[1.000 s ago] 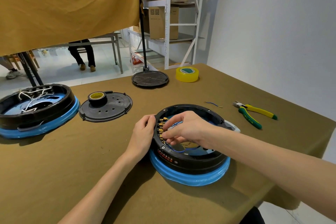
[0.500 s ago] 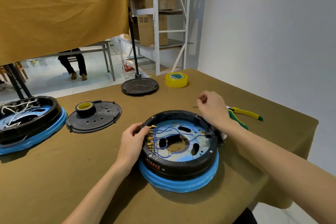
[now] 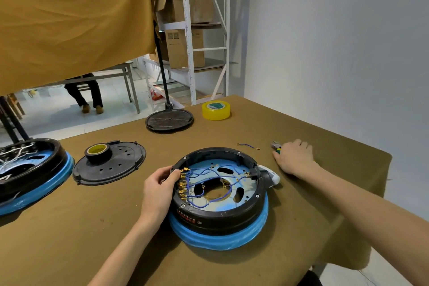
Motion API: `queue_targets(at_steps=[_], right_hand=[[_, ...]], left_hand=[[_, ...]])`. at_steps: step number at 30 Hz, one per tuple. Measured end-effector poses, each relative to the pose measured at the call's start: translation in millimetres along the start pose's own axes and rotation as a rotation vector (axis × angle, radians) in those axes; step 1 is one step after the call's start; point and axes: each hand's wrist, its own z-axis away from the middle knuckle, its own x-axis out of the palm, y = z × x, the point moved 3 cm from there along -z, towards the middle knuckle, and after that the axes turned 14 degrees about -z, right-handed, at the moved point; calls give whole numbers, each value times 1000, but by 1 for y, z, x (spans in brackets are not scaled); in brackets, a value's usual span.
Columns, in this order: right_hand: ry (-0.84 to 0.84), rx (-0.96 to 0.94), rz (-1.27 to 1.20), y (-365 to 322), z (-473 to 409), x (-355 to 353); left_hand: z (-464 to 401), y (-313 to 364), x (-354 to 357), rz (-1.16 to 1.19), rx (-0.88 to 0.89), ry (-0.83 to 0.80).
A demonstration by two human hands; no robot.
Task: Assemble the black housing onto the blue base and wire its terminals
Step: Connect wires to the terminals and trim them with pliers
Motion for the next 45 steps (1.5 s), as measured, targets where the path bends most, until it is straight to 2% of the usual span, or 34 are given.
queue_targets(at_steps=[3,5,7,10,13,15,17,21,25,29,35,45], right_hand=[[36,-12,-158,-8,12,-12],[33,-69,-477,-21,19,-30],[-30,-141,-801,-44,32,-57],[-162,-246,-999,-81,60,-94],[-513,-298,-1052,-112,94,-110],[-841,-218,-1040,-125,114,-108],[-1088,-116,-961,-130,130,-101],[-1305,-41,-788,-134,145,-96],[-1349,-26,-727,-140,147,-105],[-1281,-10,-649,-147,150,-105],[-1265,-27,-542,-155,149,-100],[-1246,-81,-533,-158,149,-94]], left_hand=[[0,-2,0,-2,5,3],[-1,-3,0,-5,8,6],[-1,-2,0,-16,11,11],[0,-1,0,-24,14,17],[0,-1,-1,-48,14,32],[1,-1,-2,-51,16,41],[2,-1,-2,-47,14,50],[2,-4,-2,-48,10,79],[3,-5,1,-105,10,101],[4,-7,3,-120,8,101],[3,-8,3,-132,19,97],[3,-8,2,-179,51,100]])
